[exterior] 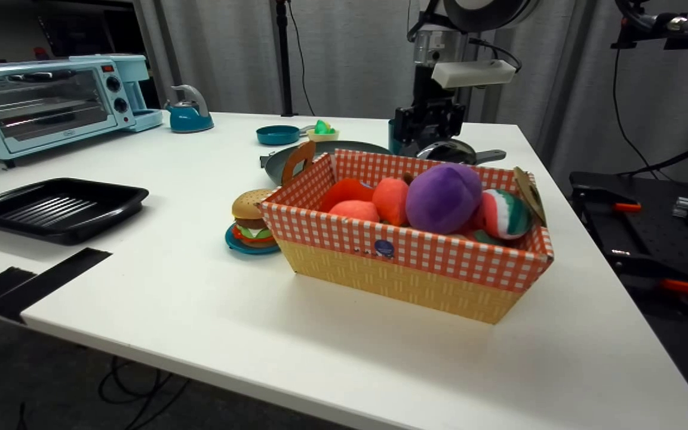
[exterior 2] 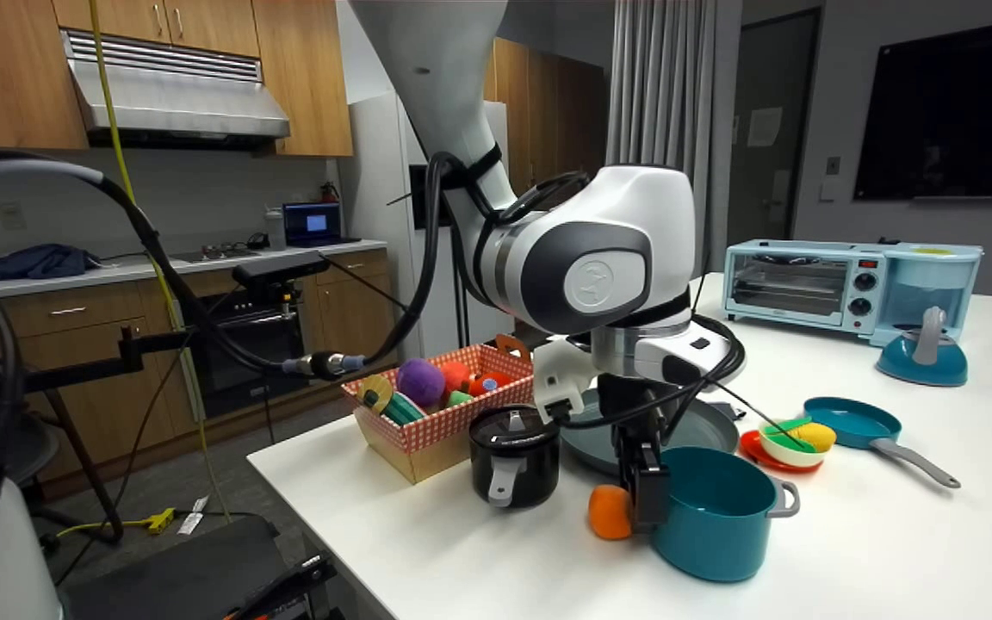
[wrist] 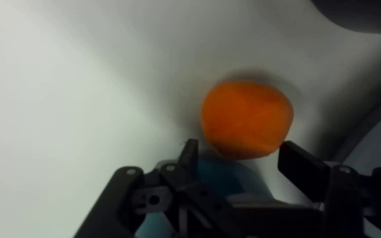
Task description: Take the orange object from the table and put it in the box
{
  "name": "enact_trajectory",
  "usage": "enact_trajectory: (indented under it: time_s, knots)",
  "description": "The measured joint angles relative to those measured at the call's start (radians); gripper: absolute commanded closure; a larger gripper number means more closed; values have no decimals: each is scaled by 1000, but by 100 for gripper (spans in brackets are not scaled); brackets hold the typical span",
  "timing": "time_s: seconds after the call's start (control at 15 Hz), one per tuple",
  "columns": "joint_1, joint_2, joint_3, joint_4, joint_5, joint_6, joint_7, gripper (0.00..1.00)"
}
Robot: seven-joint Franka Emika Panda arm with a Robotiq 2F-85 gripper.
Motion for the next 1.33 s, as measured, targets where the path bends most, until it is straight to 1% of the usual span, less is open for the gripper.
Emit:
enact_trajectory:
  time_s: [0.07, 0.47, 0.8, 0.87, 0.93, 1.0, 1.13, 1.33]
  knots:
    - [2, 0, -2, -1, -1, 0, 0, 0]
    - [16, -7, -32, -12, -46, 0, 1, 0]
    - [34, -18, -34, -50, -72, 0, 1, 0]
    - [38, -18, -34, -59, -74, 0, 1, 25]
    - [42, -19, -34, -67, -77, 0, 1, 28]
    - [45, -19, -34, -74, -80, 0, 1, 34]
    - [49, -19, -34, -85, -89, 0, 1, 51]
    - [51, -24, -34, -96, -109, 0, 1, 73]
